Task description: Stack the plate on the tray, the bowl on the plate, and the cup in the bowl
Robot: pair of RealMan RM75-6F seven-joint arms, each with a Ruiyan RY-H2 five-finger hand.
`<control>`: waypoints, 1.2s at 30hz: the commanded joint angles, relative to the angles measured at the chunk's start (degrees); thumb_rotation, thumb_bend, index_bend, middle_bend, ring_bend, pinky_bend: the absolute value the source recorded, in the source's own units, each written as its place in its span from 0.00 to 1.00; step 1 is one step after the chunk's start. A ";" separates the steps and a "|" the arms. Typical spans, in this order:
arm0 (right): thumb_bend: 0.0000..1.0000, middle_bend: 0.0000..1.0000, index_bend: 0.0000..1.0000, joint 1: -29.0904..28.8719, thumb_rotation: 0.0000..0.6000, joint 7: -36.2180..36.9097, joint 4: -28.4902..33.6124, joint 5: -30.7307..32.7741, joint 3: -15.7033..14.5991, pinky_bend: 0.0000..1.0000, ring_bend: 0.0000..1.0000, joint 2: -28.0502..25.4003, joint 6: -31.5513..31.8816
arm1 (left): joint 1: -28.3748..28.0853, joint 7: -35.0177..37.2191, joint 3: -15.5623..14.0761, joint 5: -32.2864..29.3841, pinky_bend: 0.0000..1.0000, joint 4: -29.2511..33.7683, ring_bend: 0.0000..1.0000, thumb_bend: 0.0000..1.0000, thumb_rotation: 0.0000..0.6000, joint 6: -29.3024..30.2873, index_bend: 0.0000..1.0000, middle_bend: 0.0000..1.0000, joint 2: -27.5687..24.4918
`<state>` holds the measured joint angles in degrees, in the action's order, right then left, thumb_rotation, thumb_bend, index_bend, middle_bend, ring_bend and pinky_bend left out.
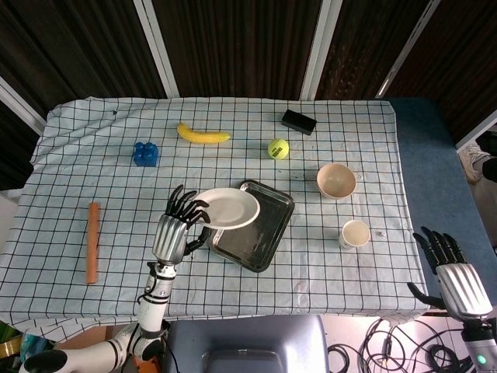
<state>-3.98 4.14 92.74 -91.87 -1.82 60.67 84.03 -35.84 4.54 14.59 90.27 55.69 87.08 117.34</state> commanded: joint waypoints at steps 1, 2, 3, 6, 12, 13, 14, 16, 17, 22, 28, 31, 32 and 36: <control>0.17 0.00 0.00 0.43 1.00 1.09 -0.04 0.32 0.45 0.00 0.00 -0.62 1.01 | -1.85 3.16 0.01 -1.07 0.08 -2.39 0.19 0.49 1.00 -2.03 0.71 0.39 3.02; 0.17 0.00 0.00 0.52 1.00 1.44 -0.06 0.40 0.51 0.00 0.00 -0.79 1.16 | -1.84 3.25 -0.45 -0.97 0.08 -3.21 0.19 0.49 1.00 -2.10 0.71 0.39 3.58; 0.17 0.00 0.00 0.64 1.00 1.93 -0.09 0.55 0.61 0.00 0.00 -1.05 1.34 | -1.78 3.30 -1.14 -0.87 0.08 -4.31 0.19 0.49 1.00 -2.29 0.71 0.39 4.32; 0.17 0.00 0.00 0.79 1.00 2.48 -0.05 0.52 0.67 0.00 0.00 -1.39 1.57 | -1.59 3.76 -2.55 -0.93 0.08 -6.20 0.19 0.49 1.00 -3.17 0.70 0.39 5.95; 0.17 0.00 0.00 1.29 1.00 3.71 0.07 0.00 0.76 0.00 0.00 -2.08 2.69 | -1.39 3.70 -5.11 -0.91 0.08 -11.02 0.18 0.47 1.00 -5.43 0.68 0.37 8.98; 0.17 0.00 0.00 1.39 1.00 3.97 0.05 -0.08 0.80 0.00 0.00 -2.19 2.93 | -1.36 3.74 -5.44 -1.07 0.07 -11.89 0.18 0.46 1.00 -6.12 0.67 0.37 9.44; 0.17 0.00 0.00 1.44 1.00 4.17 0.04 -0.14 0.81 0.00 0.00 -2.26 3.03 | -1.34 3.66 -5.64 -1.17 0.07 -12.56 0.17 0.46 1.00 -6.53 0.66 0.36 9.78; 0.17 0.00 0.00 1.46 1.00 4.51 0.01 -0.19 0.81 0.00 0.00 -2.41 3.00 | -1.41 3.56 -6.04 -1.22 0.06 -13.67 0.16 0.44 1.00 -7.33 0.59 0.34 10.15; 0.17 0.00 0.00 1.45 1.00 4.66 -0.04 -0.10 0.82 0.00 0.00 -2.49 2.87 | -1.52 3.44 -6.36 -1.24 0.06 -14.21 0.15 0.44 1.00 -8.10 0.53 0.33 10.24; 0.17 0.00 0.00 1.37 1.00 4.56 -0.09 -0.38 0.69 0.00 0.00 -2.66 2.49 | -1.59 3.17 -7.87 -1.24 0.05 -13.84 0.10 0.41 1.00 -11.27 0.24 0.27 8.92; 0.17 0.00 0.00 1.73 1.00 4.67 0.10 -1.10 0.61 0.00 0.00 -2.87 3.33 | -0.85 -0.39 -7.79 -3.25 0.05 -8.93 0.05 0.40 1.00 -14.91 0.04 0.19 5.05; 0.17 0.00 0.00 1.79 1.00 4.67 0.06 -1.45 0.47 0.00 0.00 -2.89 3.39 | -0.05 -3.11 -7.84 -4.74 0.05 -4.23 0.03 0.37 1.00 -17.00 0.01 0.15 2.03; 0.17 0.00 0.00 1.75 1.00 4.51 0.05 -1.60 0.40 0.00 0.00 -2.87 3.29 | 0.25 -4.22 -7.78 -5.25 0.05 -2.76 0.02 0.36 1.00 -17.40 0.00 0.14 1.11; 0.17 0.00 0.00 1.70 1.00 4.21 0.05 -1.93 0.22 0.00 0.00 -2.85 3.12 | 0.79 -5.90 -7.76 -6.26 0.05 0.11 0.00 0.33 1.00 -18.37 0.00 0.10 -0.53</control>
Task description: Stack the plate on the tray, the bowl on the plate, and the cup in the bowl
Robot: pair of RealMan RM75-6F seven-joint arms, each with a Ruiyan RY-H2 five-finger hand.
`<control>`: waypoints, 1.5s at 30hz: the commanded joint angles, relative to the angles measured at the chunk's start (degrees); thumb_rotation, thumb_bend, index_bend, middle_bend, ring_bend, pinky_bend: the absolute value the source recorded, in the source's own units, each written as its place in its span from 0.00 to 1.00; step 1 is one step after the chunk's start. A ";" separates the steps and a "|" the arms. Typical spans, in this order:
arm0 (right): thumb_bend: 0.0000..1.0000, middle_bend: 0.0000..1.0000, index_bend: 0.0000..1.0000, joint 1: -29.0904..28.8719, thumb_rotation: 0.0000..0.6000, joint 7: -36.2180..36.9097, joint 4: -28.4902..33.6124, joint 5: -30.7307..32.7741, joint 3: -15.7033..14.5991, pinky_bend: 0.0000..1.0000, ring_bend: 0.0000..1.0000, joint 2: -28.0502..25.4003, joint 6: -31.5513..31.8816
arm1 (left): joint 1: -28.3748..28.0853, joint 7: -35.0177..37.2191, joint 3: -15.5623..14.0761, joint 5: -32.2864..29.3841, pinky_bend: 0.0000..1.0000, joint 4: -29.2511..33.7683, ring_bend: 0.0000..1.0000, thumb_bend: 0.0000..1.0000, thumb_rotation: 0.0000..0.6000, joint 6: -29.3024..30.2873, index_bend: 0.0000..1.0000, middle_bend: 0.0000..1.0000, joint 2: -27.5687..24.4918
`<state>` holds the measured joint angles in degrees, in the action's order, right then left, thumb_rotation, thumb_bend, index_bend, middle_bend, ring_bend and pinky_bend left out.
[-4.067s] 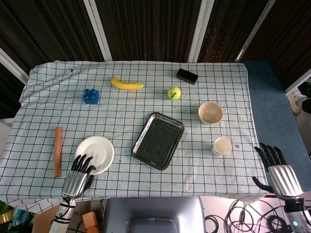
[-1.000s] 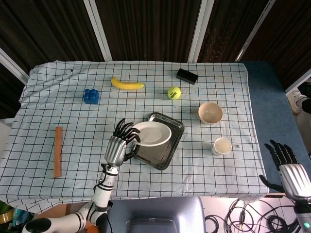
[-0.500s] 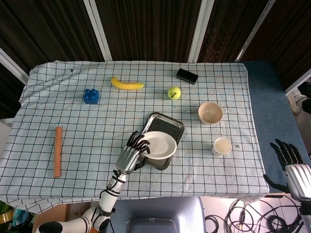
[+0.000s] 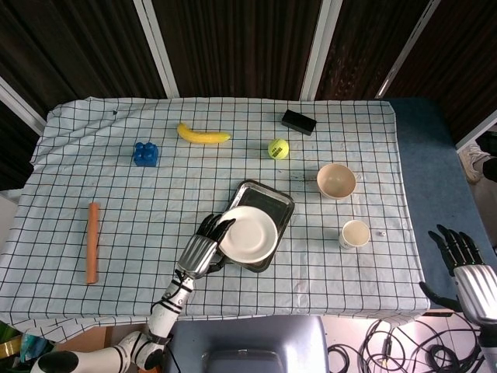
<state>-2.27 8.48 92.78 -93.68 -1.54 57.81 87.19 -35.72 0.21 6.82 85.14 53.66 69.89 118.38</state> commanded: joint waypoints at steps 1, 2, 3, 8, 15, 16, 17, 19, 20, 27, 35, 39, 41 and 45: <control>0.17 0.00 0.00 -0.01 1.00 -0.21 0.01 -0.18 -0.09 0.00 0.00 0.03 -0.06 | 0.82 -1.87 -0.04 -1.41 0.05 2.85 0.00 0.32 1.00 -1.51 0.00 0.09 -1.96; 0.17 0.00 0.00 -0.02 1.00 -0.54 0.04 -0.44 -0.20 0.00 0.00 0.11 -0.09 | 1.10 -2.41 -0.11 -1.99 0.05 4.46 0.00 0.32 1.00 -2.18 0.00 0.08 -2.83; 0.17 0.00 0.00 0.00 1.00 -0.90 0.13 -0.67 -0.29 0.00 0.00 0.22 -0.05 | 1.37 -3.41 -0.11 -2.74 0.05 6.85 0.00 0.31 1.00 -3.00 0.00 0.07 -4.08; 0.17 0.00 0.00 0.02 1.00 -1.87 0.34 -2.14 -0.93 0.00 0.00 0.49 0.00 | 2.85 -11.90 -0.08 -6.68 0.05 18.11 0.00 0.31 1.00 -5.54 0.00 0.02 -11.47; 0.17 0.00 0.00 -0.61 1.00 -2.97 0.32 -4.38 -1.72 0.00 0.00 1.45 -0.70 | 4.36 -16.24 -1.17 -8.70 0.05 28.00 0.00 0.39 1.00 -6.42 0.00 0.02 -19.32; 0.17 0.00 0.00 -0.84 1.00 -2.63 0.11 -5.23 -1.91 0.00 0.00 1.66 -0.68 | 4.76 -16.37 -1.63 -8.15 0.05 28.66 0.00 0.40 1.00 -5.87 0.00 0.02 -20.57; 0.17 0.00 0.01 -1.16 1.00 -2.15 -0.15 -6.15 -2.13 0.00 0.00 1.91 -0.75 | 5.25 -16.49 -2.13 -7.68 0.05 29.37 0.00 0.41 1.00 -5.29 0.00 0.02 -22.03; 0.17 0.00 0.04 -2.41 1.00 -1.43 -0.61 -8.22 -2.52 0.00 0.00 2.53 -1.70 | 6.73 -16.41 -3.34 -6.68 0.05 30.89 0.00 0.42 1.00 -3.60 0.00 0.02 -25.68; 0.17 0.00 0.06 -3.55 1.00 -1.60 -0.60 -9.52 -2.53 0.00 0.00 2.98 -2.65 | 7.86 -16.15 -4.18 -6.09 0.05 31.42 0.00 0.42 1.00 -2.34 0.00 0.02 -27.98; 0.40 0.00 0.14 -12.93 1.00 -8.88 2.76 -14.24 -0.88 0.00 0.00 7.76 -14.38 | 15.40 -6.84 -8.12 -3.12 0.05 28.19 0.00 0.44 1.00 5.84 0.00 0.02 -36.95; 0.72 0.00 0.20 -24.28 1.00 -17.39 5.10 -6.86 4.39 0.00 0.00 20.64 -33.11 | 21.51 6.56 -11.14 1.86 0.05 14.65 0.00 0.49 1.00 13.16 0.00 0.03 -36.34; 0.74 0.00 0.20 -28.26 1.00 -24.67 2.26 -0.31 7.69 0.00 0.00 29.65 -39.01 | 24.26 7.07 -11.98 3.10 0.05 11.46 0.00 0.51 1.00 16.33 0.00 0.03 -36.06; 0.75 0.00 0.21 -29.99 1.00 -27.56 -0.12 2.91 8.80 0.00 0.00 34.18 -41.16 | 25.40 8.62 -12.55 3.75 0.05 11.27 0.00 0.51 1.00 17.34 0.00 0.03 -36.58; 0.77 0.00 0.22 -32.79 1.00 -32.91 -5.49 7.19 10.47 0.00 0.00 42.04 -42.69 | 26.88 8.64 -12.84 4.99 0.04 10.78 0.00 0.51 1.00 19.40 0.00 0.03 -37.12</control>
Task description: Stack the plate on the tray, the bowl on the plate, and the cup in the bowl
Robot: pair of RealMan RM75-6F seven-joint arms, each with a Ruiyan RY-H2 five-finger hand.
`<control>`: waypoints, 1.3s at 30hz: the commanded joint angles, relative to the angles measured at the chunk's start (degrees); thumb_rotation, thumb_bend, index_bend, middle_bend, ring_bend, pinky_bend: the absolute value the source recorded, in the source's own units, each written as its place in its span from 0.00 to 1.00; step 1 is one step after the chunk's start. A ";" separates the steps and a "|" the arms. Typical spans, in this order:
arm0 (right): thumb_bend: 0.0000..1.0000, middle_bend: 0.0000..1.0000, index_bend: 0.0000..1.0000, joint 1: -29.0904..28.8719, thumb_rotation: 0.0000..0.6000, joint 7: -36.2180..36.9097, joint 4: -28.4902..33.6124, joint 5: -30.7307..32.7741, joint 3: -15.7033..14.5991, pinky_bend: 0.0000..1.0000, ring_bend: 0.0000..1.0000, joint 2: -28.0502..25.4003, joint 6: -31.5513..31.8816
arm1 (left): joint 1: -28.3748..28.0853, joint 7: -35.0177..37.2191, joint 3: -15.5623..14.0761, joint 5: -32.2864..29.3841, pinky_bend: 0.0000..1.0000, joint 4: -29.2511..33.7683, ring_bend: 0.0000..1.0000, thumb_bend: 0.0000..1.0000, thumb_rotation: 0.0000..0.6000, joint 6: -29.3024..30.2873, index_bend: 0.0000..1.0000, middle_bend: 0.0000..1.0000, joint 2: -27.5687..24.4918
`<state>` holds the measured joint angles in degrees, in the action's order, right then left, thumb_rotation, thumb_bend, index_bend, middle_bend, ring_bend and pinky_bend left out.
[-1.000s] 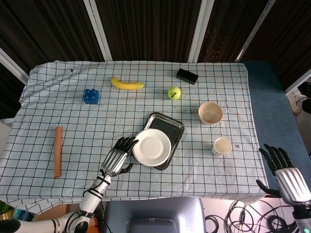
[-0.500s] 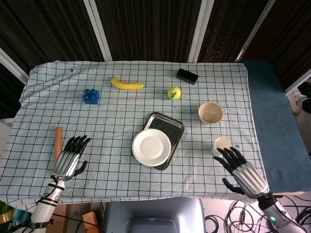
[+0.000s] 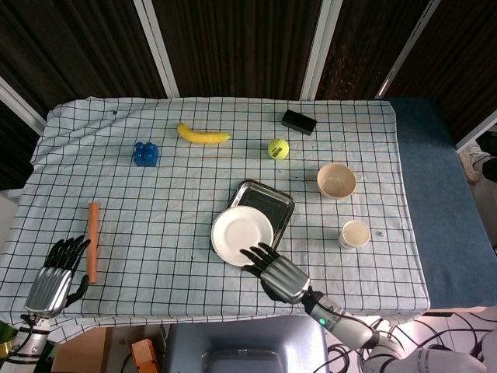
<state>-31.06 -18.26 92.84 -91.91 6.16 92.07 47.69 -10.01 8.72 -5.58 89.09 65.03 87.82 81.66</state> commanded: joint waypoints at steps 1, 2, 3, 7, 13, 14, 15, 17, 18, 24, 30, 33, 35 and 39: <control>0.77 0.00 0.22 -4.57 1.00 -7.30 -6.74 6.47 3.10 0.00 0.00 9.44 -3.44 | 1.41 0.03 -0.42 1.19 0.04 -0.70 0.00 0.51 1.00 1.74 0.00 0.03 -0.44; 0.77 0.00 0.22 -5.16 1.00 -8.37 -7.90 7.52 3.43 0.00 0.00 11.02 -3.71 | 1.61 0.10 -0.38 1.29 0.04 -0.78 0.00 0.51 1.00 1.87 0.00 0.03 -0.47; 0.77 0.00 0.22 -5.92 1.00 -9.88 -9.49 8.82 3.86 0.00 0.00 13.02 -3.93 | 1.81 0.39 -0.28 1.32 0.04 -0.89 0.00 0.51 1.00 1.91 0.00 0.03 -0.52; 0.77 0.00 0.22 -8.00 1.00 -14.49 -13.97 11.67 4.95 0.00 0.00 18.15 -3.24 | 2.23 1.69 0.19 1.22 0.04 -1.29 0.00 0.48 1.00 1.68 0.00 0.03 -0.67; 0.77 0.00 0.22 -9.81 1.00 -19.87 -16.73 15.44 5.92 0.00 0.00 20.91 -1.73 | 2.95 2.71 0.65 1.13 0.04 -2.25 0.00 0.48 1.00 1.33 0.00 0.03 -0.66; 0.77 0.00 0.22 -9.95 1.00 -20.20 -16.86 15.90 5.95 0.00 0.00 20.93 -1.57 | 3.03 2.82 0.72 1.14 0.04 -2.38 0.00 0.48 1.00 1.27 0.00 0.03 -0.64; 0.77 0.00 0.22 -10.14 1.00 -20.54 -16.95 16.52 5.99 0.00 0.00 20.87 -1.41 | 3.12 2.89 0.79 1.17 0.04 -2.54 0.00 0.48 1.00 1.18 0.00 0.03 -0.59; 0.77 0.00 0.22 -10.39 1.00 -20.91 -17.13 17.42 6.07 0.00 0.00 20.71 -1.18 | 3.21 2.91 0.88 1.27 0.04 -2.67 0.00 0.47 1.00 1.03 0.00 0.03 -0.51; 0.77 0.00 0.22 -10.55 1.00 -21.07 -17.15 17.88 6.07 0.00 0.00 20.62 -1.17 | 3.23 2.88 0.93 1.34 0.04 -2.71 0.00 0.47 1.00 0.97 0.00 0.03 -0.47; 0.77 0.00 0.23 -11.20 1.00 -22.64 -16.78 20.32 5.71 0.00 0.00 18.79 -0.29 | 3.26 2.20 1.27 1.76 0.04 -2.59 0.00 0.48 1.00 0.39 0.00 0.03 -0.24; 0.77 0.00 0.23 -11.04 1.00 -23.06 -15.87 21.50 4.98 0.00 0.00 16.08 1.43 | 3.23 1.80 1.51 2.10 0.04 -2.42 0.00 0.48 1.00 -0.15 0.00 0.03 -0.11; 0.77 0.00 0.23 -11.16 1.00 -22.96 -15.68 22.39 4.66 0.00 0.00 14.98 1.51 | 3.13 1.60 1.61 2.20 0.04 -2.27 0.00 0.47 1.00 -0.57 0.00 0.03 -0.05; 0.77 0.00 0.23 -11.35 1.00 -22.93 -15.49 22.90 4.43 0.00 0.00 14.35 1.34 | 3.09 1.47 1.71 2.21 0.04 -2.19 0.00 0.47 1.00 -0.80 0.00 0.03 0.01; 0.77 0.00 0.23 -11.85 1.00 -22.31 -15.07 22.95 4.22 0.00 0.00 13.43 1.93 | 2.97 1.44 2.00 2.05 0.04 -2.03 0.00 0.47 1.00 -1.42 0.00 0.03 0.08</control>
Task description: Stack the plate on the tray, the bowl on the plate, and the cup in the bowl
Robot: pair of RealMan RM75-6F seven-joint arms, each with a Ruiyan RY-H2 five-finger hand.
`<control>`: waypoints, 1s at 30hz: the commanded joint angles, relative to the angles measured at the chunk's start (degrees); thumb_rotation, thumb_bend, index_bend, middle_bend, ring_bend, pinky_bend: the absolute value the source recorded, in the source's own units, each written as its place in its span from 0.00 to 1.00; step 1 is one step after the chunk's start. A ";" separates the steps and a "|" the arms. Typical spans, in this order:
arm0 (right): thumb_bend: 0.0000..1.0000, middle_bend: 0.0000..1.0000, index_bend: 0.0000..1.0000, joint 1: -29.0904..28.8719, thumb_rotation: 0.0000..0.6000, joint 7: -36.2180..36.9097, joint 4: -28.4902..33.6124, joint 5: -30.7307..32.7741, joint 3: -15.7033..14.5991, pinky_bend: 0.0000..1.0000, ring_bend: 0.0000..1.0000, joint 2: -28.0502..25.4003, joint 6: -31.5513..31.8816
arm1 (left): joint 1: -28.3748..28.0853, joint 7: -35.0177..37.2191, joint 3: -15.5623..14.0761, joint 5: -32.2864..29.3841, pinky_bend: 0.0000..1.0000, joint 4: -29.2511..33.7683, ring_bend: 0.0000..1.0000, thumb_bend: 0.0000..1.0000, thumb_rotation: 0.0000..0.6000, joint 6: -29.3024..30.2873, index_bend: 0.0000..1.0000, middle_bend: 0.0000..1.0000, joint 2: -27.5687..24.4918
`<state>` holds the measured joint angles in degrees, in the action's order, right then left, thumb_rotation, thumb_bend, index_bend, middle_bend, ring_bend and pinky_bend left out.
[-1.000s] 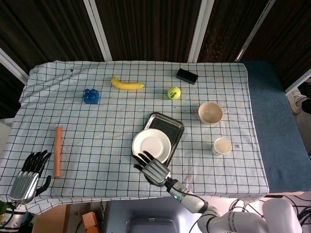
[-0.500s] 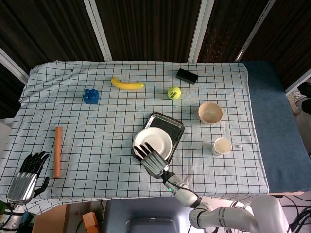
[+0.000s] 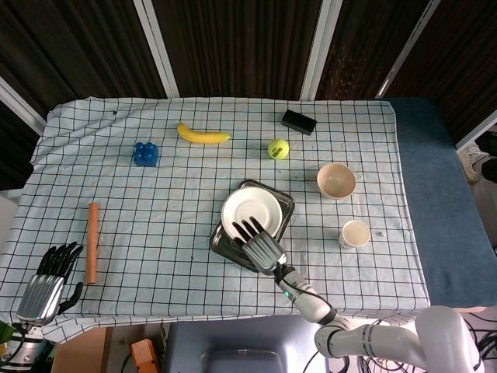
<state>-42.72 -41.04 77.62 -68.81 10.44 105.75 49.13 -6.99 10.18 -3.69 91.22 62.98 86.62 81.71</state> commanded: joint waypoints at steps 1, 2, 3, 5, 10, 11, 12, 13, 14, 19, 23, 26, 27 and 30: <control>0.77 0.00 0.22 -0.20 1.00 0.89 0.21 -0.31 0.00 0.00 0.00 -0.35 0.89 | -0.09 0.03 0.18 -0.14 0.04 0.02 0.00 0.47 1.00 -0.38 0.00 0.03 0.06; 0.77 0.00 0.21 -0.18 1.00 1.40 0.30 -0.45 0.09 0.00 0.00 -0.47 1.31 | -0.12 0.08 0.24 -0.20 0.04 0.00 0.00 0.47 1.00 -0.53 0.00 0.03 0.08; 0.77 0.00 0.20 -0.17 1.00 2.16 0.49 -0.51 0.24 0.00 0.00 -0.73 1.68 | -0.13 0.15 0.28 -0.23 0.04 -0.05 0.00 0.47 1.00 -0.70 0.00 0.03 0.09; 0.77 0.00 0.19 -0.06 1.00 3.02 0.81 -0.49 0.45 0.00 0.00 -1.42 2.30 | -0.11 0.24 0.30 -0.15 0.04 -0.14 0.00 0.48 1.00 -0.75 0.00 0.03 0.12; 0.65 0.00 0.18 0.85 1.00 4.96 1.41 -0.21 1.26 0.00 0.00 -4.27 4.93 | 0.08 0.52 0.31 0.23 0.04 -0.45 0.00 0.48 1.00 -0.40 0.00 0.03 0.15; 0.64 0.00 0.18 1.02 1.00 5.31 1.29 0.28 1.53 0.00 0.00 -4.94 5.23 | 0.09 0.58 0.33 0.25 0.04 -0.51 0.00 0.48 1.00 -0.48 0.00 0.03 0.17; 0.64 0.00 0.19 1.10 1.00 5.56 1.16 0.74 1.74 0.00 0.00 -5.44 5.29 | 0.09 0.63 0.31 0.27 0.04 -0.55 0.00 0.48 1.00 -0.57 0.00 0.03 0.17; 0.64 0.00 0.19 1.15 1.00 5.86 0.99 1.23 1.96 0.00 0.00 -5.94 5.24 | 0.09 0.69 0.28 0.33 0.04 -0.59 0.00 0.48 1.00 -0.62 0.00 0.03 0.19; 0.64 0.00 0.19 1.16 1.00 6.16 0.74 1.71 2.13 0.00 0.00 -6.36 5.14 | 0.09 0.71 0.26 0.38 0.04 -0.64 0.00 0.48 1.00 -0.66 0.00 0.03 0.23; 0.64 0.00 0.21 0.48 1.00 7.24 -2.08 4.33 1.64 0.00 0.00 -6.98 2.42 | -0.08 0.69 0.23 0.66 0.04 -1.02 0.00 0.48 1.00 -1.08 0.00 0.03 0.69; 0.73 0.00 0.21 -0.76 1.00 6.30 -3.94 4.32 0.20 0.00 0.00 -5.65 0.94 | -0.18 0.77 0.24 0.56 0.04 -1.34 0.00 0.47 1.00 -1.68 0.00 0.03 1.04; 0.78 0.00 0.21 -1.70 1.00 5.07 -4.69 4.19 -0.53 0.00 0.00 -4.54 0.56 | -0.12 0.88 0.38 0.33 0.04 -1.53 0.00 0.47 1.00 -1.84 0.00 0.03 1.07; 0.79 0.00 0.21 -1.95 1.00 4.64 -4.86 4.22 -0.67 0.00 0.00 -4.13 0.69 | -0.09 1.04 0.46 0.25 0.04 -1.57 0.00 0.47 1.00 -1.83 0.00 0.03 1.03; 0.82 0.00 0.21 -2.44 1.00 3.90 -5.20 4.83 -0.81 0.00 0.00 -3.36 0.73 | -0.06 1.42 0.53 0.26 0.04 -1.75 0.00 0.48 1.00 -1.79 0.00 0.03 0.95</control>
<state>-44.97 -36.91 72.57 -64.20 9.72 102.18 49.87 -7.05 11.57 -3.17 91.48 61.25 84.83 82.68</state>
